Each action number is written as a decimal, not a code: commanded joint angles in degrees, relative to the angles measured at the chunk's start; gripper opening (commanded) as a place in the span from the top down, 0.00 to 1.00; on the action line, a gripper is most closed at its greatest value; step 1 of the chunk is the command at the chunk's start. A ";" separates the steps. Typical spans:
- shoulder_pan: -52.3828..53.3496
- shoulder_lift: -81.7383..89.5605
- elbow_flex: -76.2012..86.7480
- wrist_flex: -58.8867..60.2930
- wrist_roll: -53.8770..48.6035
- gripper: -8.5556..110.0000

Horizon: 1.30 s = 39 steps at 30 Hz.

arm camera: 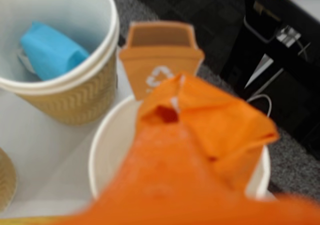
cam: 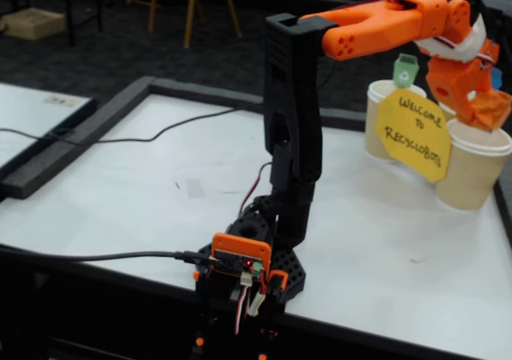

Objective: Sort rubbish by color.

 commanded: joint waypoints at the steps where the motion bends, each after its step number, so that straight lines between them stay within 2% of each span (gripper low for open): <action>1: 1.49 1.67 -7.82 -2.55 -1.23 0.93; 5: 1.49 1.23 -7.82 -3.34 -1.23 0.90; 7: 1.49 1.14 -7.82 -2.64 -1.23 0.79; 9: 1.49 1.14 -7.82 -1.58 -1.23 0.72; 17: 1.49 1.41 -8.44 3.08 -1.23 0.64; 20: 1.49 1.76 -9.23 5.01 -1.23 0.65; 24: 1.41 4.39 -9.49 6.15 -1.23 0.83; 28: 1.41 12.57 -3.69 5.71 -0.79 0.93; 39: 0.79 51.06 28.21 4.04 -0.53 0.93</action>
